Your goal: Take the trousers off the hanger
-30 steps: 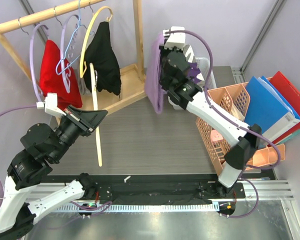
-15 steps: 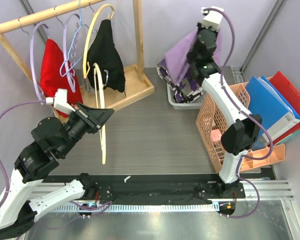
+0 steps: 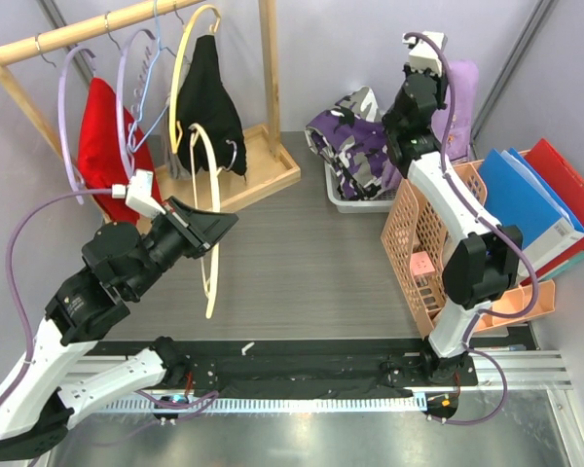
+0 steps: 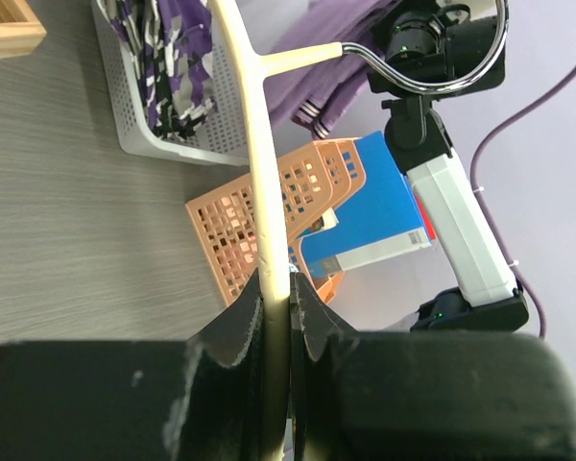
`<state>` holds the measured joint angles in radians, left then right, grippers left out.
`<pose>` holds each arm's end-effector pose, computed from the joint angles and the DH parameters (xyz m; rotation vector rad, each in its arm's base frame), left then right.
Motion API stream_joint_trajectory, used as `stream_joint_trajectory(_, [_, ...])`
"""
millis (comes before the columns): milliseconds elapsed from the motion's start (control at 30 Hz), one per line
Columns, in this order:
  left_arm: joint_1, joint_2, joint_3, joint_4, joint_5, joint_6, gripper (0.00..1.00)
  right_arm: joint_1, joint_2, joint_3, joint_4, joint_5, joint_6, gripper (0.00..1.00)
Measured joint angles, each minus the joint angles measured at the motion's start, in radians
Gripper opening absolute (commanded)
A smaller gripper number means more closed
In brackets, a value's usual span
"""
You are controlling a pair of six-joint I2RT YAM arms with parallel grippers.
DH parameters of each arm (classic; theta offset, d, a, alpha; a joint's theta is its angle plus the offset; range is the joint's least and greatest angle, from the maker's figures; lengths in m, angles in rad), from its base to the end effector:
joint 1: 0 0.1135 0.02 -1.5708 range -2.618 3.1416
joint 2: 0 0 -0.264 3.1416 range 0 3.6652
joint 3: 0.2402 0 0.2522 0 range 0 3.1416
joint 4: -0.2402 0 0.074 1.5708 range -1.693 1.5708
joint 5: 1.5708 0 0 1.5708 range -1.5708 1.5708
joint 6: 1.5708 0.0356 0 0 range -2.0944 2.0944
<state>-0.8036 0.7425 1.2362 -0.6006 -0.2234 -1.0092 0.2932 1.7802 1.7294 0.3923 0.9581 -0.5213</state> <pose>0.0896 -0.0815 0.4493 -0.3667 1.7795 -1.1536 0.4024 0.0911 0.4509 0.3200 1.3843 -0.7751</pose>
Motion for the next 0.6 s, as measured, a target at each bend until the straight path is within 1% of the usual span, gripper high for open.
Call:
stream_joint_trajectory(133, [0.0,-0.01,-0.017,0.015,0.018,-0.005,0.0,0.02,0.015,0.006,-0.014,-0.01,-0.04,0.01])
stream_joint_trajectory(267, [0.0,-0.021,-0.032,0.021,0.028,-0.005,0.0,0.076,0.105,0.042,-0.002,-0.007,-0.083,0.01])
stream_joint_trajectory(333, [0.0,-0.027,-0.038,0.022,0.031,-0.004,0.0,0.109,0.189,0.088,-0.002,0.002,-0.101,0.01])
stream_joint_trajectory(467, [0.0,-0.044,-0.053,0.025,0.034,-0.004,0.0,0.172,0.431,0.268,-0.032,0.01,-0.11,0.05])
stream_joint_trajectory(500, [0.0,-0.046,-0.056,0.026,0.034,-0.004,0.0,0.182,0.474,0.299,-0.039,0.01,-0.109,0.07])
stream_joint_trajectory(567, [0.0,-0.052,-0.065,0.028,0.034,-0.004,0.0,0.204,0.563,0.364,-0.075,0.01,-0.098,0.16])
stream_joint_trajectory(600, [0.0,-0.054,-0.069,0.028,0.036,-0.004,0.0,0.216,0.6,0.392,-0.1,0.01,-0.084,0.25])
